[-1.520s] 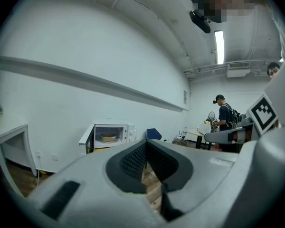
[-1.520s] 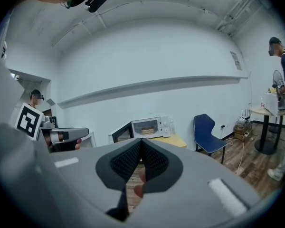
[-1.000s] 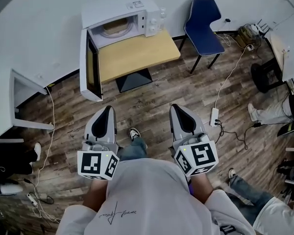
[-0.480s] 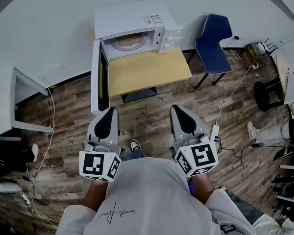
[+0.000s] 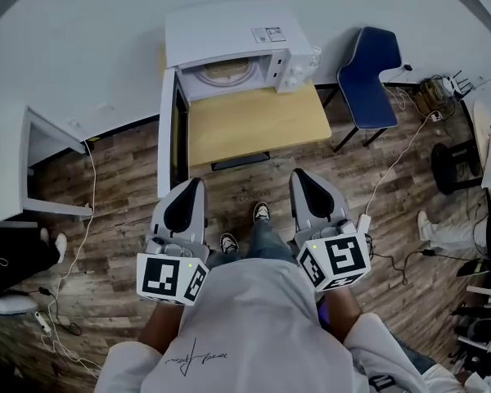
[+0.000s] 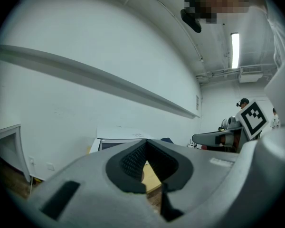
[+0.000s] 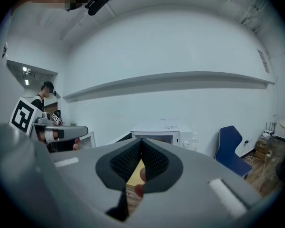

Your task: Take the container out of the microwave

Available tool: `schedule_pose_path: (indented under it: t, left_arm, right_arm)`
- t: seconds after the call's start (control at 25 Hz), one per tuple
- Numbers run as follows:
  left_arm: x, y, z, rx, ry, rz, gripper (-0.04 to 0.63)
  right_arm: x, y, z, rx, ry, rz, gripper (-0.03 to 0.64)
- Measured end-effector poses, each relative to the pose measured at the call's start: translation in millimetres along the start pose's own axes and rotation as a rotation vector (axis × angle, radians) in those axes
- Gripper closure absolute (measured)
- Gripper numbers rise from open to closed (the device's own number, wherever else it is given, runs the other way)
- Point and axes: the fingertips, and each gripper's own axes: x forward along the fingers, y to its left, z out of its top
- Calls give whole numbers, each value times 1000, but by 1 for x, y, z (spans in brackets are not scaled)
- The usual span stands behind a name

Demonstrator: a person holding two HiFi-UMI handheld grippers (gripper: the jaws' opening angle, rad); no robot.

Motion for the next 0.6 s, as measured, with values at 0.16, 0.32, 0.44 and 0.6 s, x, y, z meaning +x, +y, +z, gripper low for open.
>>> schedule_pose_path:
  t: [0.16,0.32,0.44,0.6]
  left_arm:
    - [16,6,2,0,-5,26,597]
    - [39,10,8,1,-7,57,597]
    - [60,13,10,6,-4,78,597]
    - [88,19,12,9,-2,118,597]
  right_arm:
    - [23,-10,5,-7,-4,34,604]
    - [49,-25,14,-14,-13,69,604]
    - [71,-37,22,-27,-16,101,604]
    - [100,-54,26,-30,-11,149,604]
